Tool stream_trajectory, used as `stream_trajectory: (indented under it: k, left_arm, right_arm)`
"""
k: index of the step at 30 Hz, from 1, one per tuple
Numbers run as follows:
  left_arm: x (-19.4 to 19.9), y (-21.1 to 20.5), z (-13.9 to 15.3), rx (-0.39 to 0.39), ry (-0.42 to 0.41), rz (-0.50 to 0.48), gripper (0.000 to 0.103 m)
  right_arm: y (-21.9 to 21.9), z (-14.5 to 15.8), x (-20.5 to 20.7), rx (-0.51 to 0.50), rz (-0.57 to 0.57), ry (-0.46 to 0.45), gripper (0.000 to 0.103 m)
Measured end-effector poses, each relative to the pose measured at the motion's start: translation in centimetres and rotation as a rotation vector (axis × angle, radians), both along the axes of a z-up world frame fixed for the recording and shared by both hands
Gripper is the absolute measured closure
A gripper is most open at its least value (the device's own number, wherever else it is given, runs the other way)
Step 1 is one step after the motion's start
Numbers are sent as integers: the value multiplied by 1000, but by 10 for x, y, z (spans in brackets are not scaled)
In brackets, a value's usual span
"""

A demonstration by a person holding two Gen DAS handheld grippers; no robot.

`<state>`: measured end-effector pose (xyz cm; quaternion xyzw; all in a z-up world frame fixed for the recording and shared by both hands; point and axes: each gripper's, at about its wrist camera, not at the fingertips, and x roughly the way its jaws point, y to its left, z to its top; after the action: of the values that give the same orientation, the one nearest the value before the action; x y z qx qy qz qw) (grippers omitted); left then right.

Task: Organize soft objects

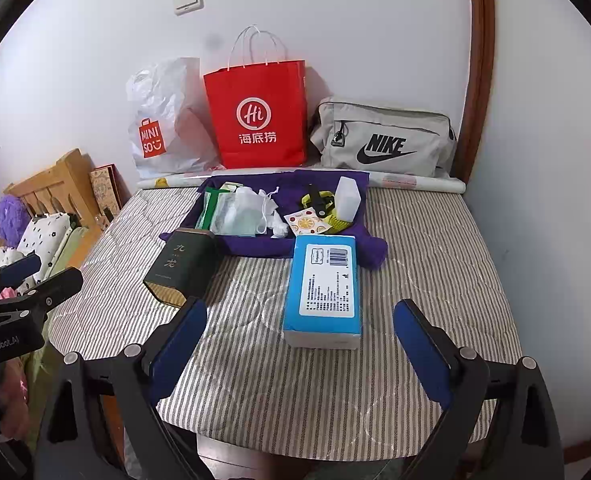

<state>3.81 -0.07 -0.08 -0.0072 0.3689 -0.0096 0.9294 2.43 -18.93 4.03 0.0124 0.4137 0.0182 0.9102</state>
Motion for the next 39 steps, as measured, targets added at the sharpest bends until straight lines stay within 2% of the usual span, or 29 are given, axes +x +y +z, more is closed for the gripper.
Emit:
stream_trajectory:
  k: [39]
  left_arm:
    - [-5, -3, 4, -6, -2, -12, 3]
  right_arm:
    - [0, 3, -7, 1, -4, -3, 9]
